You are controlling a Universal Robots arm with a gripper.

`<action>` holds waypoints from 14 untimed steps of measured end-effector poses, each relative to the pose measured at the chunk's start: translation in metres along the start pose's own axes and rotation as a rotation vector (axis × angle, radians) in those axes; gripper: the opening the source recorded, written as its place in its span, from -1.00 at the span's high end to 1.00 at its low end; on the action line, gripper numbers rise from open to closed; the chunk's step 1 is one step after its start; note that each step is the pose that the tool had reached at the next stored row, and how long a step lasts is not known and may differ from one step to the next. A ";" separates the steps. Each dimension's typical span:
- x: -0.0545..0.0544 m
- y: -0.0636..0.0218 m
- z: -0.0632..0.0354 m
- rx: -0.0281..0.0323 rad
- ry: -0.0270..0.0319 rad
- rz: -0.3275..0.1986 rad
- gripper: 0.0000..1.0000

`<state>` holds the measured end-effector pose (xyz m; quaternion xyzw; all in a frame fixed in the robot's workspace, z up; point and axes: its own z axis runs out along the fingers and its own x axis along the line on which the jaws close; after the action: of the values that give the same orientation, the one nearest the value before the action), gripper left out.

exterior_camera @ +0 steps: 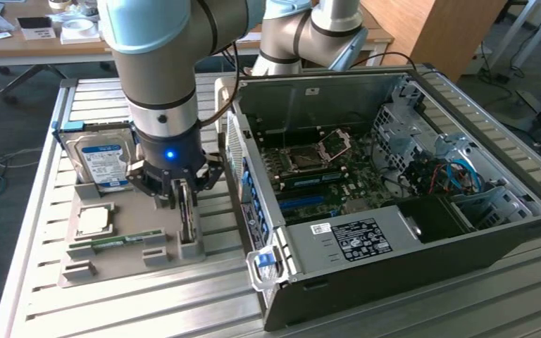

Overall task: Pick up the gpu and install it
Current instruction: 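Pick up the gpu and move the gpu toward the slot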

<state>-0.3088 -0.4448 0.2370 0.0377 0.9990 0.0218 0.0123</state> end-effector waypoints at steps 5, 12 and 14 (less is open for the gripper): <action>0.000 -0.0002 0.0043 0.0001 0.0001 0.000 0.17; 0.000 0.0025 0.0065 0.0000 0.0001 0.000 0.17; 0.000 0.0025 0.0064 0.0002 0.0002 0.000 0.17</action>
<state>-0.3088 -0.4420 0.2307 0.0377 0.9990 0.0217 0.0122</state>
